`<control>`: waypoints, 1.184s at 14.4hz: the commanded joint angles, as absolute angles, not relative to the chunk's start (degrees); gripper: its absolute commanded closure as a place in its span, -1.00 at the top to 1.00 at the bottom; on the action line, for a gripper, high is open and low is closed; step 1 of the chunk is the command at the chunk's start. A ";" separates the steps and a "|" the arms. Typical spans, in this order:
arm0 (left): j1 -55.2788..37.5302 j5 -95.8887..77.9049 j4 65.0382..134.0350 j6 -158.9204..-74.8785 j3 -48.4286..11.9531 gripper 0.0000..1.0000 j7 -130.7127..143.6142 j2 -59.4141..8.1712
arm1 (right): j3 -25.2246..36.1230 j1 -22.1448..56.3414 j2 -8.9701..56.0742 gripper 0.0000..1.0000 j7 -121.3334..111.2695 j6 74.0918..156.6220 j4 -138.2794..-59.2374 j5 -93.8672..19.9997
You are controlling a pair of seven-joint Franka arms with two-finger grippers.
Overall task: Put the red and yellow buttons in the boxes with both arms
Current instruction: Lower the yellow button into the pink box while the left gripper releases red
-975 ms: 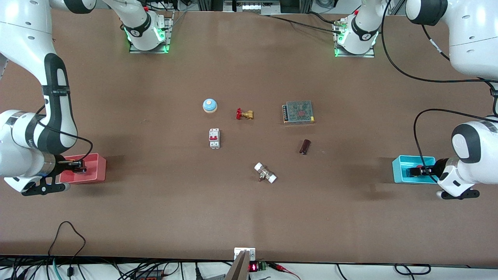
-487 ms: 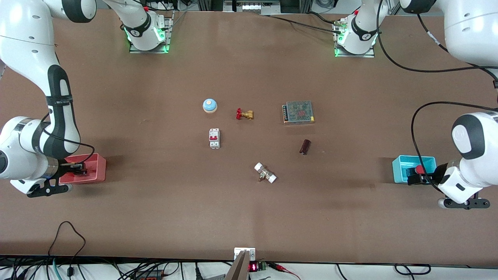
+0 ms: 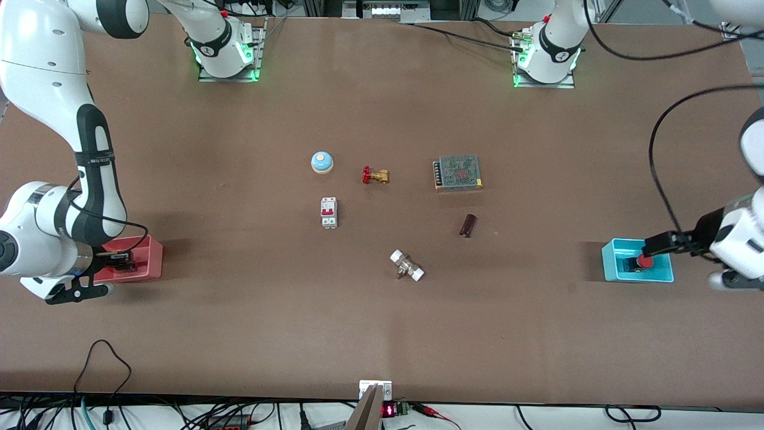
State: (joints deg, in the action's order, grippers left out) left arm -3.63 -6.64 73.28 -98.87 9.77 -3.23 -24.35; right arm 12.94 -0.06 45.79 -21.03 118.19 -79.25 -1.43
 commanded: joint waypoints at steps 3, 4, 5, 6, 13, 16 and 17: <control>-3.69 -5.27 76.20 -94.84 9.76 1.00 -2.46 -16.45 | 12.13 -0.97 47.64 -0.27 -22.06 118.12 -77.78 -1.85; -3.69 -5.27 76.20 -94.14 9.67 1.00 -2.37 -15.48 | 12.13 -1.05 47.90 -0.27 -22.06 118.04 -77.78 -1.85; -3.69 -5.27 76.20 -93.43 9.67 1.00 -2.37 -14.69 | 12.13 -1.14 47.90 -0.27 -22.15 118.12 -77.78 -1.85; -3.60 -5.27 76.20 -92.73 9.67 1.00 -2.37 -13.89 | 12.13 -1.14 47.90 -0.26 -22.06 118.12 -77.78 -1.85; 1.47 -4.49 78.04 -89.91 1.17 1.00 0.97 -9.24 | 12.04 -0.79 46.14 1.00 -21.53 116.72 -77.61 -4.74; 5.53 -1.85 81.98 -90.00 -4.56 1.00 0.97 -5.55 | 12.04 -0.88 43.08 1.00 -21.53 112.69 -77.52 -7.55; 5.71 -1.85 83.74 -90.17 -4.57 1.00 0.88 -3.97 | 12.04 -0.70 41.33 1.00 -21.53 110.67 -77.26 -7.56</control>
